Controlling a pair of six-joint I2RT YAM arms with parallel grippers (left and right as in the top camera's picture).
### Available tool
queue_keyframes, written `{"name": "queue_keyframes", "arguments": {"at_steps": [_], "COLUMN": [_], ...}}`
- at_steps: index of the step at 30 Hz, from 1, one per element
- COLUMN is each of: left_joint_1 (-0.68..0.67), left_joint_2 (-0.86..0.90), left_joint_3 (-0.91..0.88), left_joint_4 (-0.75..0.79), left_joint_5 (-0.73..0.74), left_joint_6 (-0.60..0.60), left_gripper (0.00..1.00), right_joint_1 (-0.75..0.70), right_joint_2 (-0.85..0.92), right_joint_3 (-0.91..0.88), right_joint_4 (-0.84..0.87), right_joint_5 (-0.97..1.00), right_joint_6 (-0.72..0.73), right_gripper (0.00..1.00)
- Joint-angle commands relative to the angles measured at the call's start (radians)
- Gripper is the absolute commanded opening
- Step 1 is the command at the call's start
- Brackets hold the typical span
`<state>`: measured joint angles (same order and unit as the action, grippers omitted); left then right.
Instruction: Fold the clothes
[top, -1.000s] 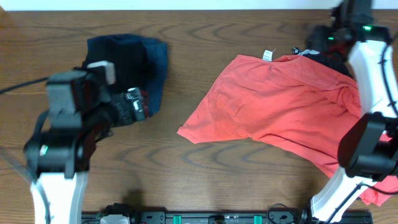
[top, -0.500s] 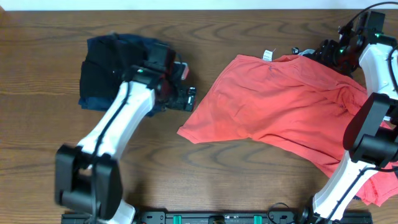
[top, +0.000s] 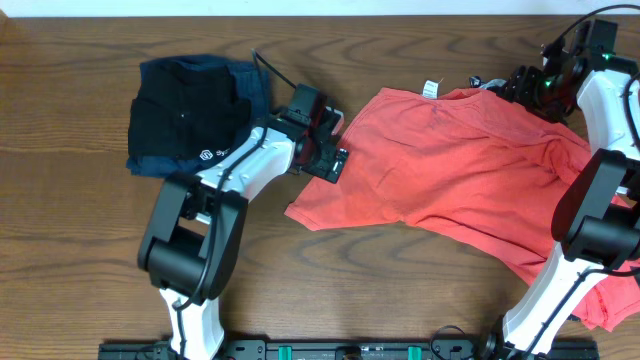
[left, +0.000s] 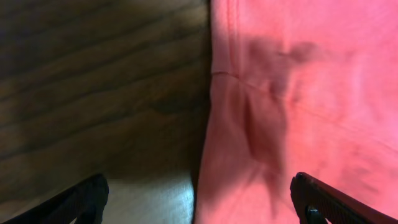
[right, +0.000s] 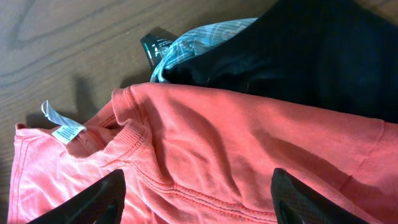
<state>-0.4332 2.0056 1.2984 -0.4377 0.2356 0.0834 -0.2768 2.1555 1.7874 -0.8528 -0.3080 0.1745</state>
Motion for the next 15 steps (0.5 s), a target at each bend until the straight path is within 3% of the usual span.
{"name": "queue_keyframes", "arguments": {"at_steps": [1, 3, 5, 11, 12, 15], "left_joint_1": [0.002, 0.001, -0.002, -0.016, -0.016, -0.015], "left_joint_2": [0.032, 0.045, 0.056, 0.060, 0.058, 0.040], "left_joint_3": [-0.002, -0.002, -0.002, -0.002, -0.002, -0.002], "left_joint_4": [0.013, 0.022, 0.021, -0.030, -0.053, -0.126], "left_joint_5": [-0.019, -0.016, 0.002, 0.017, 0.016, -0.005], "left_joint_6": [0.021, 0.021, 0.020, -0.010, -0.009, -0.010], "left_gripper": [0.95, 0.90, 0.76, 0.12, 0.06, 0.06], "right_joint_1": [0.003, 0.003, 0.003, 0.003, 0.003, 0.003], "right_joint_2": [-0.003, -0.003, -0.003, -0.003, -0.003, -0.001], "right_joint_3": [0.003, 0.003, 0.003, 0.003, 0.003, 0.002], "right_joint_4": [-0.003, -0.003, -0.003, 0.004, 0.008, 0.026], "right_joint_5": [-0.014, -0.014, -0.014, 0.010, 0.029, 0.122], "right_joint_6": [-0.015, -0.015, -0.015, -0.016, -0.016, -0.015], "right_gripper": [0.73, 0.73, 0.73, 0.76, 0.77, 0.77]}}
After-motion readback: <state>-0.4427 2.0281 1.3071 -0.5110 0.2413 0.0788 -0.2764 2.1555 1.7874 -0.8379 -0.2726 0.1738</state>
